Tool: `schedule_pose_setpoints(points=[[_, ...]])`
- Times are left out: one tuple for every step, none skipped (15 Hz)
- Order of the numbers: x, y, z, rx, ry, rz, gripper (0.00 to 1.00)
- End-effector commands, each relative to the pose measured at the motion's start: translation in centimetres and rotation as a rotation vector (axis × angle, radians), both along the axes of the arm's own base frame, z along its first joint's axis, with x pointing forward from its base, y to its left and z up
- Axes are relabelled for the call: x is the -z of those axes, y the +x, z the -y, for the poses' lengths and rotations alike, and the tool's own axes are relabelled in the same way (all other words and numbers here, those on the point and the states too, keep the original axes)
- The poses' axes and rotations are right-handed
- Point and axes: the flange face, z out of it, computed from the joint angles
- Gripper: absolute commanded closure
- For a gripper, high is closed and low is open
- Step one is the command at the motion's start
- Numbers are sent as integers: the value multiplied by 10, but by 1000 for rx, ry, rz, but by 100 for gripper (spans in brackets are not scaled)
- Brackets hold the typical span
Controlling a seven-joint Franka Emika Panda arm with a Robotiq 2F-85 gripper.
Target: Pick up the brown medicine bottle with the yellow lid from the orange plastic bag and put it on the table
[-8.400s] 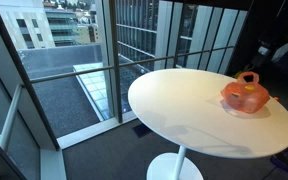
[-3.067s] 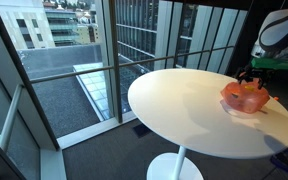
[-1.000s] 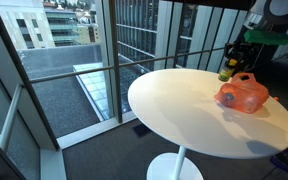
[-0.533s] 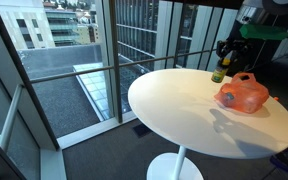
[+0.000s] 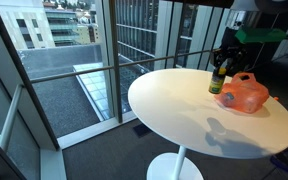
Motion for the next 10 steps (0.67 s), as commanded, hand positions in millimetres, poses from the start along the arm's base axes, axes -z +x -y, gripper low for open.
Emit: schedule_pose_setpoints(points=[[13,6,-17,-77,30,-65,80],[21,6,-21,-101,41,-76,80],[29,6,-24,-121,47,-87,80],[36,6,-27,-142,52,-96,80],[44,5,-30,-162,56,-109,80],[52,5,-33,-181,53,-116,80],[61,5,-36,-199,44,-117,80],[68,5,-37,-211,40,-119,80],[73,5,-39,-221,39,-121,80],[80,5,-41,-229,41,-118,80]])
